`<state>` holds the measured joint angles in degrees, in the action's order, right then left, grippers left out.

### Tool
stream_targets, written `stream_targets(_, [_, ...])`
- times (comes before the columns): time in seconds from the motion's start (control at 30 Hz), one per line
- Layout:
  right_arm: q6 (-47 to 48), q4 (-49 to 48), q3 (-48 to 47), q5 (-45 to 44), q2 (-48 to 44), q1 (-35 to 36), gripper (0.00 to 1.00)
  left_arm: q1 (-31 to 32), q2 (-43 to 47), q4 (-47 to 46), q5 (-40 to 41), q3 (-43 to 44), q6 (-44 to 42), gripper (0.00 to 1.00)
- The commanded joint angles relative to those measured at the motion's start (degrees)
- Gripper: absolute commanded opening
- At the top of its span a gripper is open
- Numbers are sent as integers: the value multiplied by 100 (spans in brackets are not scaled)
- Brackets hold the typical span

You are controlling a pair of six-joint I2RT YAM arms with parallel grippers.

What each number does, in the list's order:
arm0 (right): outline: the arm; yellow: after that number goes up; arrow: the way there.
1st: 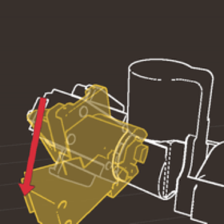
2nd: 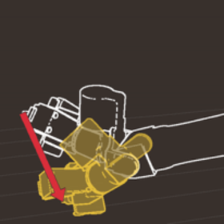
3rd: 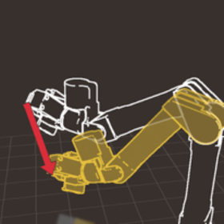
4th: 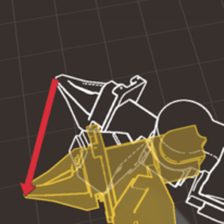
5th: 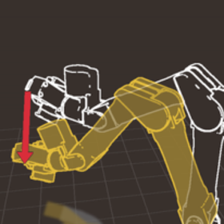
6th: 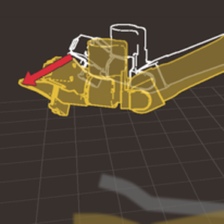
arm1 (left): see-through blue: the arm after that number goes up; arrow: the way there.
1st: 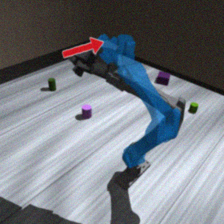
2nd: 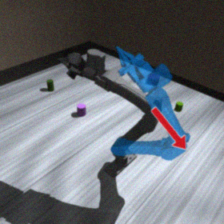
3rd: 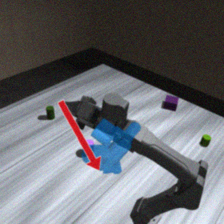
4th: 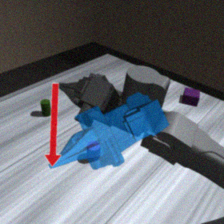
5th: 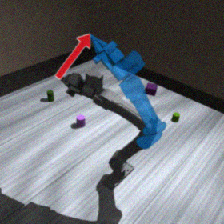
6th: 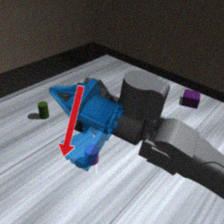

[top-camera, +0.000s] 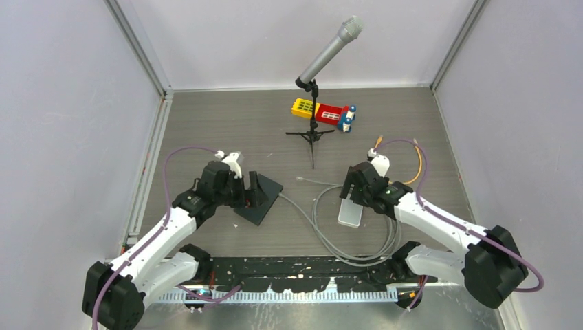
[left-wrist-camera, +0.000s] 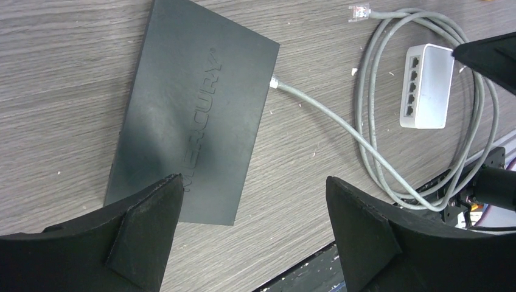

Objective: Insert the plug into the switch port
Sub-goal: Pick up the switch port at the center of the board.

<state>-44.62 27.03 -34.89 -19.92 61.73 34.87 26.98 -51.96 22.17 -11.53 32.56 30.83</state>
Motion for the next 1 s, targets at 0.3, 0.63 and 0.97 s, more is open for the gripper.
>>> stream_targets(0.3, [-458, -400, -315, -1008, 1080, 713, 83, 0, -27, 435, -18, 616, -54, 87])
stream_targets(0.63, [-347, -457, -400, -1294, 1625, 938, 84, 1, -61, 875, 187, 1046, 147, 86])
stream_targets(0.97, [-871, 28, -379, -1965, 1218, 1342, 83, 0, 220, 986, 81, 1019, 31, 86])
